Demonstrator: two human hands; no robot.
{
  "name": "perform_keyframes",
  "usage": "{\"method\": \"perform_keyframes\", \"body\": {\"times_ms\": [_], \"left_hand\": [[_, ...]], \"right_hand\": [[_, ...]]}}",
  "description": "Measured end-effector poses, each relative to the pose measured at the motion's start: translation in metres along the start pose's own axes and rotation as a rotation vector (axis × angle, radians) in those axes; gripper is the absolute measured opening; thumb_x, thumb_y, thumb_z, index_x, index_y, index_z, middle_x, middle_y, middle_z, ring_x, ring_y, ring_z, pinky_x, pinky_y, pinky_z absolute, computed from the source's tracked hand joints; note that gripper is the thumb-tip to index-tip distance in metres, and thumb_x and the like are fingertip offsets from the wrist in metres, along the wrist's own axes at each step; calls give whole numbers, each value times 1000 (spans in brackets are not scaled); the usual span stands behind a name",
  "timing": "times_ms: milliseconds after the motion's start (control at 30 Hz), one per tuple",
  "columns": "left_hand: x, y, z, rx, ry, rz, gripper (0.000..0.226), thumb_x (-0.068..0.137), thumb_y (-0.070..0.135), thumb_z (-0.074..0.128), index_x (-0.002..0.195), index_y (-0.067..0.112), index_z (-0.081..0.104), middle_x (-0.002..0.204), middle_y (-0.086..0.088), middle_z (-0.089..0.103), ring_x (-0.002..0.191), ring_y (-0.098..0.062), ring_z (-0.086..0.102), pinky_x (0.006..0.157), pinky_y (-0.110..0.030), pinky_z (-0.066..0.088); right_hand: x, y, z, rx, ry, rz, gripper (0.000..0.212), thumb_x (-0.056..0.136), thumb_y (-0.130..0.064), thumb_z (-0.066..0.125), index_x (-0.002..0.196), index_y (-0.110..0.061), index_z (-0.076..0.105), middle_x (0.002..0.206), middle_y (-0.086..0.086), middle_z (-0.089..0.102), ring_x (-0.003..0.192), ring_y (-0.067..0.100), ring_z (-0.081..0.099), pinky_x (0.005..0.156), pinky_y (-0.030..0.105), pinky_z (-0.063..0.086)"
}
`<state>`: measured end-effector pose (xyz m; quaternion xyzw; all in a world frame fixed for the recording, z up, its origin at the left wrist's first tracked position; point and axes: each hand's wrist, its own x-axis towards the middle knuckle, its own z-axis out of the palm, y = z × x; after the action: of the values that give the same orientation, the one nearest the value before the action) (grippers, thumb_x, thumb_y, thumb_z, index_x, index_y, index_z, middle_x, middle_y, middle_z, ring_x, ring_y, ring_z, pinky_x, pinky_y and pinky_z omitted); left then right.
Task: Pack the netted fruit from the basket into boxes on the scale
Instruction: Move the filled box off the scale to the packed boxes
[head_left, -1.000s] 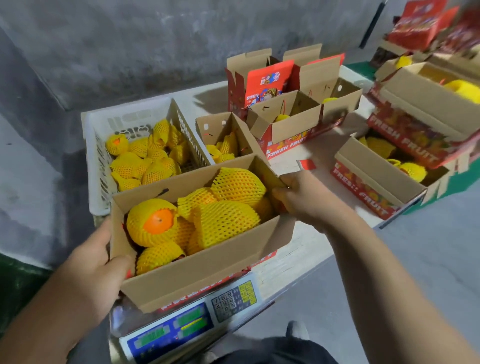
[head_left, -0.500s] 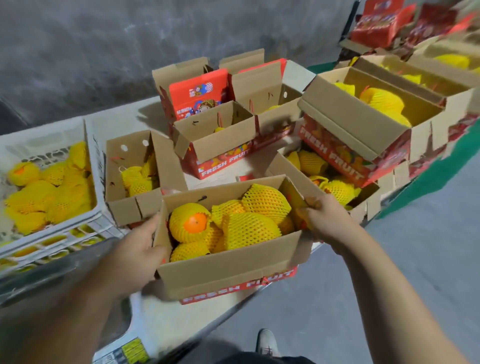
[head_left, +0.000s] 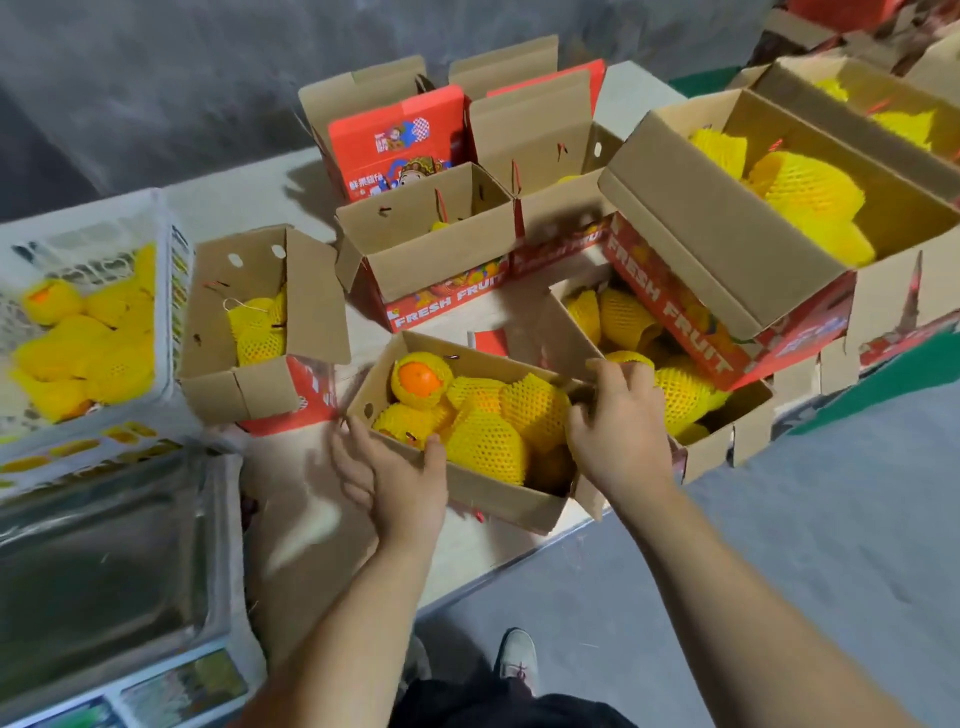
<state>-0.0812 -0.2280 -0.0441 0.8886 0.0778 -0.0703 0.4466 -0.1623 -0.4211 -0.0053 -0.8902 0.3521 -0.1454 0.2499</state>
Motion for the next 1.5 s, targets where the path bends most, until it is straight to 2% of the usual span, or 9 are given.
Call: {"method": "perform_keyframes", "body": {"times_ms": [133, 333, 433, 533, 700, 867, 1033, 1200, 1500], "left_hand": [[-53, -1, 23, -433, -372, -498, 107, 93, 41, 77, 163, 47, -4, 157, -9, 46, 125, -31, 62, 106, -45, 47], [-41, 12, 34, -655, -465, -577, 101, 99, 14, 64, 164, 46, -7, 101, -10, 66, 90, -24, 71, 74, -29, 60], [-37, 6, 34, -688, -389, -544, 92, 101, 8, 56, 165, 46, 3, 138, -14, 60, 113, -33, 68, 97, -42, 56], [-25, 3, 35, -668, -402, -462, 77, 106, 16, 53, 165, 45, 13, 151, -7, 52, 124, -36, 64, 89, -37, 61], [1, 8, 40, -487, -492, -329, 62, 107, 25, 52, 163, 40, 29, 140, 1, 62, 110, -26, 67, 55, -20, 59], [36, 10, 46, -236, -615, -108, 35, 105, 21, 51, 129, 43, 61, 80, 14, 66, 71, -15, 55, 64, -28, 56], [54, 7, 38, -150, -716, -47, 33, 106, 25, 57, 106, 58, 62, 82, 33, 71, 63, 8, 64, 63, -23, 61], [47, 10, 32, -187, -727, -85, 34, 106, 29, 57, 122, 58, 54, 90, 33, 73, 78, 2, 72, 58, -18, 57], [7, 8, 41, -203, -786, -90, 53, 87, 40, 61, 138, 52, 51, 106, 24, 71, 88, -5, 71, 63, -24, 60]], "right_hand": [[45, -9, 15, -206, -320, -59, 53, 102, -25, 52, 153, -17, 41, 145, 16, 49, 131, 41, 45, 107, 50, 41], [47, 0, 35, -228, -321, -42, 36, 103, -9, 37, 133, -15, 55, 126, 16, 61, 119, 40, 55, 90, 47, 48], [34, 12, 36, -191, -267, -49, 35, 98, -1, 36, 124, -12, 57, 121, 15, 61, 110, 41, 55, 85, 46, 45], [22, 24, 36, -108, -196, -24, 34, 97, 1, 38, 119, -9, 63, 114, 18, 64, 103, 43, 57, 82, 47, 45], [3, 36, 28, 155, -46, 37, 35, 100, 1, 48, 130, -3, 66, 119, 21, 66, 113, 40, 60, 97, 50, 49], [-48, 16, 35, 445, -55, 531, 81, 94, -21, 72, 160, -28, 26, 158, 6, 30, 147, 30, 30, 123, 48, 28], [-33, -3, 33, 1064, -160, 832, 98, 97, -7, 68, 162, -38, 0, 157, 1, 36, 137, 29, 43, 116, 56, 41], [-12, -5, 24, 1219, -138, 1000, 74, 90, 26, 36, 145, -24, 42, 124, 16, 58, 93, 28, 59, 54, 32, 55], [-39, 15, 16, 1267, 100, 1025, 73, 91, 25, 30, 142, -24, 49, 123, 10, 60, 107, 28, 59, 77, 36, 50]]}}
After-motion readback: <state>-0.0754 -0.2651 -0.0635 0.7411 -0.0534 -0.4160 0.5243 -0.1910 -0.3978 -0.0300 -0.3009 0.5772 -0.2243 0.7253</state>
